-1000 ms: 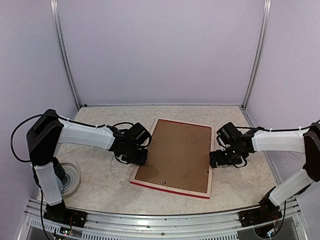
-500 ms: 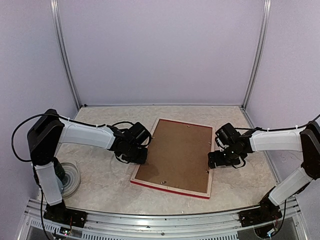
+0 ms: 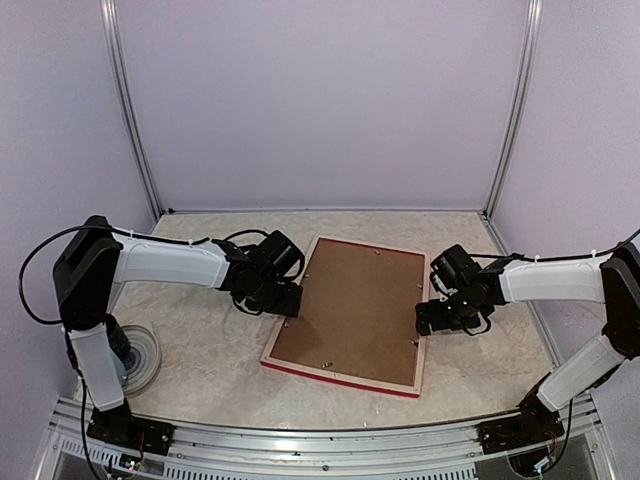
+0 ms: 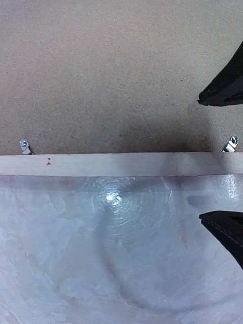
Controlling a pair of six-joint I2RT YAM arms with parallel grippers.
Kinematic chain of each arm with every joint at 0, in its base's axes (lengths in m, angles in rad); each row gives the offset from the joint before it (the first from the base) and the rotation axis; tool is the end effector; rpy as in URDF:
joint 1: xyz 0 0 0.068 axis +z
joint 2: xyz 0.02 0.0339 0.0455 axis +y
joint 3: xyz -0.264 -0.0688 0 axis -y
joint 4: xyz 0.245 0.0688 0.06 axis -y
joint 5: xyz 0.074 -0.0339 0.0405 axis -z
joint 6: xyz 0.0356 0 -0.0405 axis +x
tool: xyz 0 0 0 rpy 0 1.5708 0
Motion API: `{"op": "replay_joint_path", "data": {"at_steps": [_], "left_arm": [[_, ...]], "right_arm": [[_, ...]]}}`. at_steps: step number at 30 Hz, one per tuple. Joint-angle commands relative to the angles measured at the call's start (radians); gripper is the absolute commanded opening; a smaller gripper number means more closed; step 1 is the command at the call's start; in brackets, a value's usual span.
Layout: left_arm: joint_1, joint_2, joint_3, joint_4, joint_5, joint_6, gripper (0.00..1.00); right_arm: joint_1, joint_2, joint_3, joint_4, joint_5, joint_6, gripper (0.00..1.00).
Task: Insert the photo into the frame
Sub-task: Press the fastener onto the backboard.
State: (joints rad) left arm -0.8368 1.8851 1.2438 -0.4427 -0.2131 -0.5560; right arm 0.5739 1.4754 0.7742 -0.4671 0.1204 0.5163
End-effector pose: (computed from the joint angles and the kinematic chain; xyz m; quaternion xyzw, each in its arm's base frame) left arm 0.2633 -0.2806 0.1699 0.1097 0.9591 -0.0745 0.2500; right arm 0.2237 0.1395 0.1635 -0.0161 0.9780 0.0531 0.2012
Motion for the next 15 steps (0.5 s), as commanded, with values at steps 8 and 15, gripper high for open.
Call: {"op": "replay_joint_path", "data": {"at_steps": [8, 15], "left_arm": [[-0.041, -0.171, -0.077, -0.002, -0.044, -0.008, 0.99], [-0.111, -0.34, -0.242, -0.004, -0.047, -0.067, 0.99]], "right_arm": [[-0.022, -0.03, 0.118, -0.046, 0.027, -0.039, 0.99], [-0.122, 0.027, 0.266, -0.035, -0.036, -0.072, 0.99]]}}
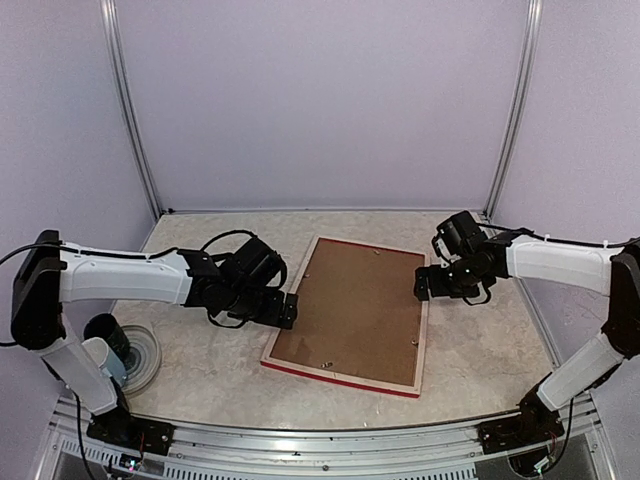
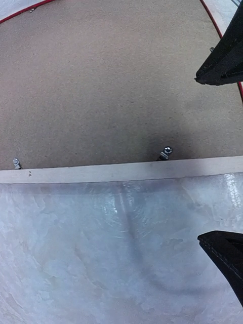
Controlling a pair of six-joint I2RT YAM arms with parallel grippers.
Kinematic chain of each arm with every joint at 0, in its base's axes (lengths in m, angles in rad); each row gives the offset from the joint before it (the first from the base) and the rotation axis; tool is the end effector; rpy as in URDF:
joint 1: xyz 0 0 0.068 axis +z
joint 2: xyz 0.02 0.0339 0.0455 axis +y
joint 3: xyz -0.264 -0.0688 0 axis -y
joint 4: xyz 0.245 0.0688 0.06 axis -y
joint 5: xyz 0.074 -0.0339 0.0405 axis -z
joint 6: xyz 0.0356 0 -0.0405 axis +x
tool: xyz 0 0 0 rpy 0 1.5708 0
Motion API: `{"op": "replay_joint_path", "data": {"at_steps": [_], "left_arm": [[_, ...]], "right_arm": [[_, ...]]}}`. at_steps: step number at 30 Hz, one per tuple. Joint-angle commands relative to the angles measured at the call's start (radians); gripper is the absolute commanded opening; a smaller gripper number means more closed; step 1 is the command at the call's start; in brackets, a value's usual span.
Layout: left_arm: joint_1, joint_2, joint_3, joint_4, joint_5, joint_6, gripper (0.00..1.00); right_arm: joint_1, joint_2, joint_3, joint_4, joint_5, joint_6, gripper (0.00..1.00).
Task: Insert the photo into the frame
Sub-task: Press the fastener onto the backboard, then rotate the photo frame at the center of the board.
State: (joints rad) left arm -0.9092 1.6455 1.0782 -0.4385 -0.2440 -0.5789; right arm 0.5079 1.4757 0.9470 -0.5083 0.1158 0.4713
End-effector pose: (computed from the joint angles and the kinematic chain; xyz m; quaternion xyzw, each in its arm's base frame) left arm 0.2136 -0.2604 0.2040 0.1232 0.9458 -0.1014 0.2827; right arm 0.2575 0.1386 0.2104 -0.0024 0.9631 0.0746 0.2586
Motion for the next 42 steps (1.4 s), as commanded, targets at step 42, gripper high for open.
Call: {"op": "replay_joint_path", "data": {"at_steps": [42], "left_arm": [[-0.255, 0.082, -0.169, -0.082, -0.109, -0.178, 0.99]], "right_arm": [[-0.307, 0.728, 0.7, 0.085, -0.38, -0.161, 0.98]]}}
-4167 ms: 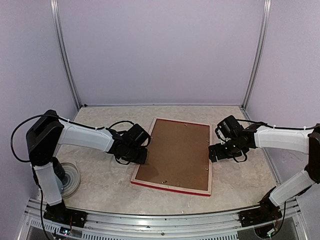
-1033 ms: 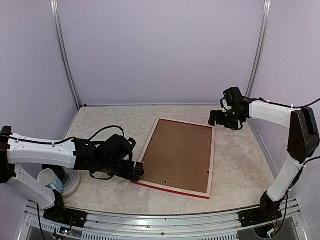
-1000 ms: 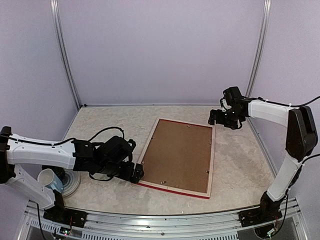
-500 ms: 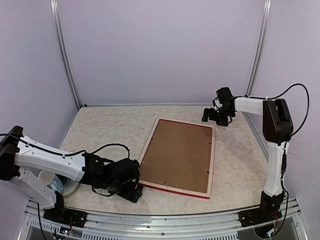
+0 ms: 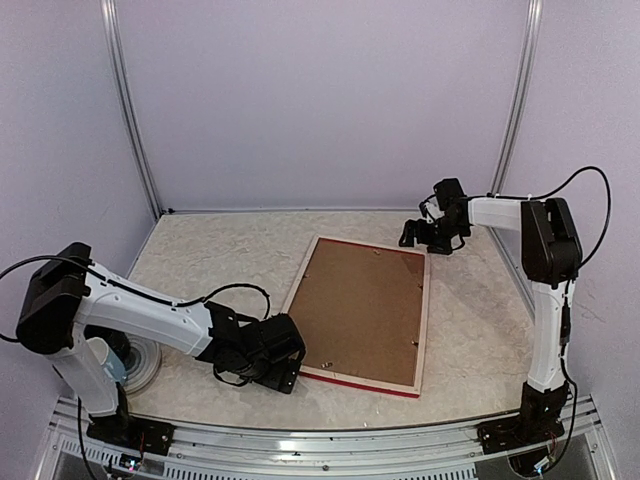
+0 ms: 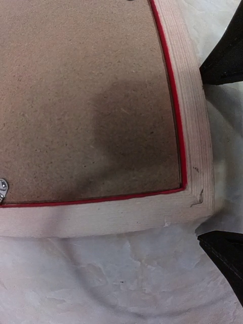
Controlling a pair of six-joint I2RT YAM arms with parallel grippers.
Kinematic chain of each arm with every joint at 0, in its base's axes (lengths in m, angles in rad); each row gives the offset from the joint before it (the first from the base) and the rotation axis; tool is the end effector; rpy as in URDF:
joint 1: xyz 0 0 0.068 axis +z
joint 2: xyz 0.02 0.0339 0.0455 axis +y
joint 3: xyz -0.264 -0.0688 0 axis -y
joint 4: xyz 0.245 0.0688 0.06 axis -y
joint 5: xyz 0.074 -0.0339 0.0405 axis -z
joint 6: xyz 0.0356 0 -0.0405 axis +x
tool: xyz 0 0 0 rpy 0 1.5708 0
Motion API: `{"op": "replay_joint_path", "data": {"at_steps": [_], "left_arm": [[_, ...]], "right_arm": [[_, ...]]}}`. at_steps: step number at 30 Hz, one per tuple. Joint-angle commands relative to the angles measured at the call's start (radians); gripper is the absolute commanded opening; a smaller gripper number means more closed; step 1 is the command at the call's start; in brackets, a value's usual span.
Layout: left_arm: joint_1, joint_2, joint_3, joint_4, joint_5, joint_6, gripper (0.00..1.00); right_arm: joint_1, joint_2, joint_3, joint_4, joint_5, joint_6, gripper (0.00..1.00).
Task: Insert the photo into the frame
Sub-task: Rotate the photo frame at the center of the board.
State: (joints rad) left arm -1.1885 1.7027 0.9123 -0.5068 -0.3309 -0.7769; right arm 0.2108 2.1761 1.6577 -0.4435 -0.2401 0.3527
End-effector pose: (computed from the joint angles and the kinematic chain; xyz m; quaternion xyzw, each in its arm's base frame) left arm 0.1222 -0.2729 0.1397 0.1777 0.9611 -0.0214 0.2104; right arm 0.4626 0.1076 0.1723 0.0313 0.9473 0.1925 0.2541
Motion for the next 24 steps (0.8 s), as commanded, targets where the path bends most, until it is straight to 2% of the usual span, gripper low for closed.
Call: {"op": "replay_joint_path", "data": {"at_steps": [1, 8, 17, 24], "left_arm": [[0.029, 0.024, -0.004, -0.015, -0.021, 0.02, 0.99], [0.071, 0.007, -0.035, 0.005, -0.014, 0.015, 0.99], [0.124, -0.015, -0.053, 0.042, 0.004, 0.039, 0.99], [0.188, -0.013, -0.061, 0.097, 0.023, 0.062, 0.99]], "right_arm": [[-0.01, 0.03, -0.01, 0.023, -0.01, -0.046, 0.98], [-0.016, 0.063, -0.021, 0.059, -0.087, -0.057, 0.98], [-0.017, 0.106, -0.011, 0.052, -0.071, -0.066, 0.98], [-0.017, 0.062, -0.13, 0.093, -0.131, -0.06, 0.97]]}}
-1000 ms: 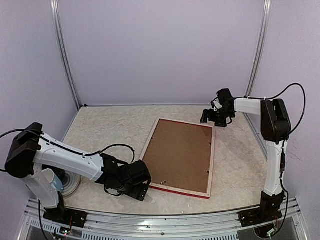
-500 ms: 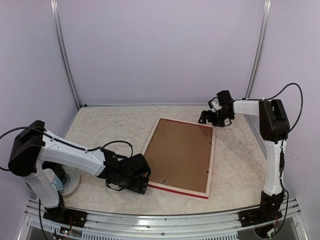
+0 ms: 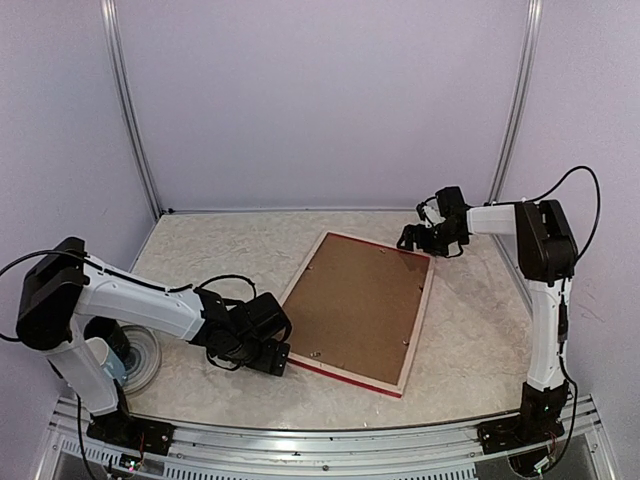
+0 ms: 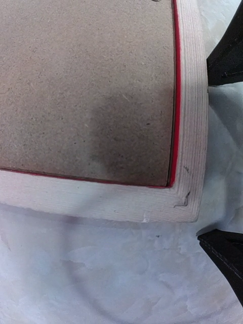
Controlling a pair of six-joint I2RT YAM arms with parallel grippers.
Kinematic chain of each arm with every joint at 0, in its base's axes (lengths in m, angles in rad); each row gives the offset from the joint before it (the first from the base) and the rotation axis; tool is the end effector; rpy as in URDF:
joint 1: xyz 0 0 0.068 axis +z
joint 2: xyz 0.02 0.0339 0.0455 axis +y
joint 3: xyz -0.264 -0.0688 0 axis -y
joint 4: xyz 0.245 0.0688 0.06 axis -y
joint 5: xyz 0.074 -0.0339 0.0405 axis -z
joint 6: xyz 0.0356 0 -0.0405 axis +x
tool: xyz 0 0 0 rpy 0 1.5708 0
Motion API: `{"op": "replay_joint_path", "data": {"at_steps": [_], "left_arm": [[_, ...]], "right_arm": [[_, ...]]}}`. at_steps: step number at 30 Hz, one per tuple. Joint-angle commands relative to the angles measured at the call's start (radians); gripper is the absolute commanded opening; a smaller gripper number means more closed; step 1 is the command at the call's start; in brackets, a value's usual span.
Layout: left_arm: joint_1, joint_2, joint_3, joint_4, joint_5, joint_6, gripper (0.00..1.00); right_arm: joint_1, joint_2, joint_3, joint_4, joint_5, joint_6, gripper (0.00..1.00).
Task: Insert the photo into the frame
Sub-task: Rotate the photo frame at the center of the board.
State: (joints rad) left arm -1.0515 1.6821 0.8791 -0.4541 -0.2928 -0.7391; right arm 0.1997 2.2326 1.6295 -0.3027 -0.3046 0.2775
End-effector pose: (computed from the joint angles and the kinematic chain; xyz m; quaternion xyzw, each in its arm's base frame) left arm 0.1558 -0.2519 0.1385 0.1295 0.9688 -0.0305 0.2091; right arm 0.4729 0.1066 0.1473 -0.0131 0.9355 0.2156 0.2796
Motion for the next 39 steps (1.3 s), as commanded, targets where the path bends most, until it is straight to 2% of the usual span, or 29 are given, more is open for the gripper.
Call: {"op": "replay_joint_path", "data": {"at_steps": [1, 16, 22, 28, 39], "left_arm": [[0.062, 0.009, -0.027, 0.051, -0.013, 0.026, 0.99], [0.238, 0.038, -0.019, 0.159, 0.071, 0.086, 0.99], [0.278, 0.078, 0.002, 0.171, 0.079, 0.107, 0.99], [0.322, 0.099, 0.022, 0.175, 0.091, 0.125, 0.99], [0.386, 0.105, 0.078, 0.148, 0.085, 0.146, 0.99]], "right_arm": [[-0.006, -0.01, -0.128, -0.036, -0.075, 0.017, 0.97], [0.029, -0.21, -0.429, 0.056, -0.063, 0.075, 0.96], [0.061, -0.258, -0.524, 0.079, -0.031, 0.088, 0.96], [0.081, -0.365, -0.659, 0.12, -0.022, 0.127, 0.95], [0.126, -0.537, -0.812, 0.124, 0.053, 0.174, 0.95]]}}
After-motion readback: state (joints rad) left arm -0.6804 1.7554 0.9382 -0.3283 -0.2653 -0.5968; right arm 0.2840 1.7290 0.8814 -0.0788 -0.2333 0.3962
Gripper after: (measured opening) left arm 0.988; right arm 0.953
